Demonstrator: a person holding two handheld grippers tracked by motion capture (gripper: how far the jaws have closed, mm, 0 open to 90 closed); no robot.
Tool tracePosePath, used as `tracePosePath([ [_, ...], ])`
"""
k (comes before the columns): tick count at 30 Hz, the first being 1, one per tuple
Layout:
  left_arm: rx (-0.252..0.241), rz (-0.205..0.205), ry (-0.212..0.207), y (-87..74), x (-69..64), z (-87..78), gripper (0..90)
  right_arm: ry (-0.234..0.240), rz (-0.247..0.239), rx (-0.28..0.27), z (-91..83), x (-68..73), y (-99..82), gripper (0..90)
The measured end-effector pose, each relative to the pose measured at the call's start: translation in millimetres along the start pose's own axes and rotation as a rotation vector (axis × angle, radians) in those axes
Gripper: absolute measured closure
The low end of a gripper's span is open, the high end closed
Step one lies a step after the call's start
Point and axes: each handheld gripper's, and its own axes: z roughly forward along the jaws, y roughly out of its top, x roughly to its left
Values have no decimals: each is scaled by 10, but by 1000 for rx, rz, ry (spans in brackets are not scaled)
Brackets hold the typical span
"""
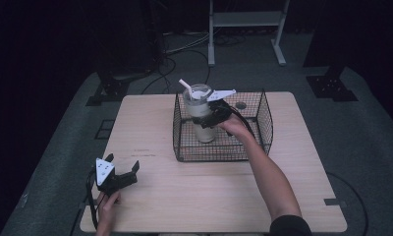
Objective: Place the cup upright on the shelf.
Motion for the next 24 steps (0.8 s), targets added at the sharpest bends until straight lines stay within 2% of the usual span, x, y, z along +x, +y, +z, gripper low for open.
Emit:
tracePosePath([
  [2,1,1,1,0,-1,0,0,2,-1,2,-13,-7,-6,57],
  [8,2,2,2,1,-2,1,0,-17,-48,23,-50,13,-2,61],
  [24,3,8,4,1,-9,1,0,-33,-71,17,-190,9,-94,61],
])
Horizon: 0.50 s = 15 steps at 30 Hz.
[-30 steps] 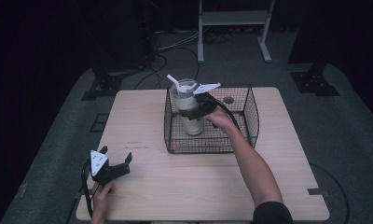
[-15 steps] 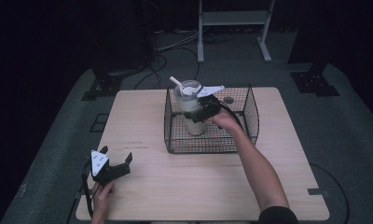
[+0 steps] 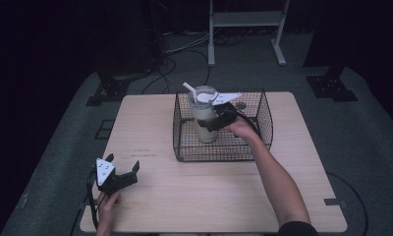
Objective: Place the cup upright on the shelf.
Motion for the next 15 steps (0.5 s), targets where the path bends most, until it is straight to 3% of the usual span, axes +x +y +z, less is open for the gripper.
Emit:
tracePosePath([
  [15,0,4,3,0,-4,4,0,-3,-2,5,-119,-28,-78,63],
])
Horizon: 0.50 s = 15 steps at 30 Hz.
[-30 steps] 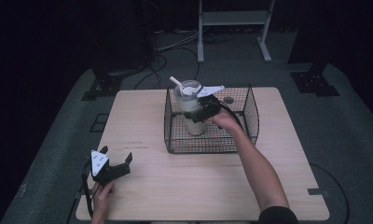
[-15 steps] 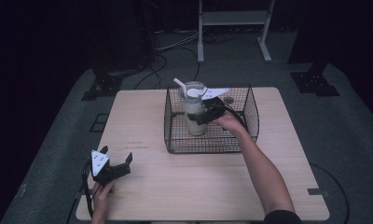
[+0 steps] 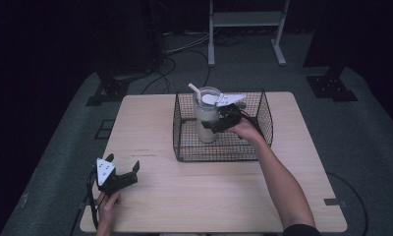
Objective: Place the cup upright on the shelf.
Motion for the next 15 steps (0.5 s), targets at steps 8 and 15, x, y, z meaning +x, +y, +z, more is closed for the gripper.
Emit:
tracePosePath([
  [8,4,1,2,2,-1,5,0,-8,-30,16,-48,0,-35,64],
  [15,2,-2,0,2,2,7,0,-12,-29,10,-146,8,0,67],
])
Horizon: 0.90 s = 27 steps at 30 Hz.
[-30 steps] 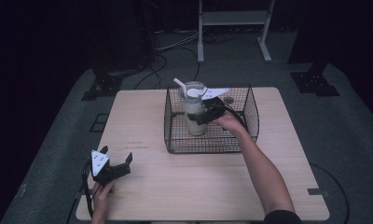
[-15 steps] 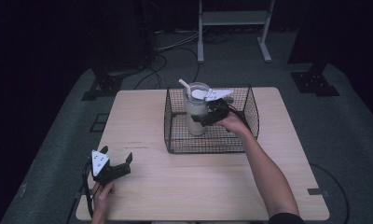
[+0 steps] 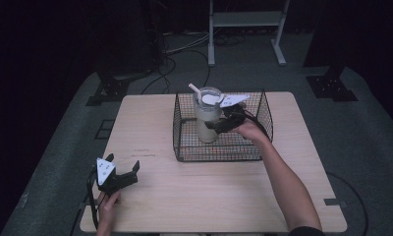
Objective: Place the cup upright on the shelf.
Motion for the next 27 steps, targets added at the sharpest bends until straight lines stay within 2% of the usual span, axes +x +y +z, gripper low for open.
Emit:
tracePosePath([
  [5,1,2,-1,0,-1,-2,0,-18,-13,9,-80,7,18,68],
  [21,1,3,-2,0,-5,-2,0,-68,19,41,-356,102,88,70],
  [23,0,2,-2,-1,-9,-2,0,-81,34,50,-393,129,101,93],
  [27,0,3,-2,-1,-10,-3,0,-80,28,49,-478,191,104,126],
])
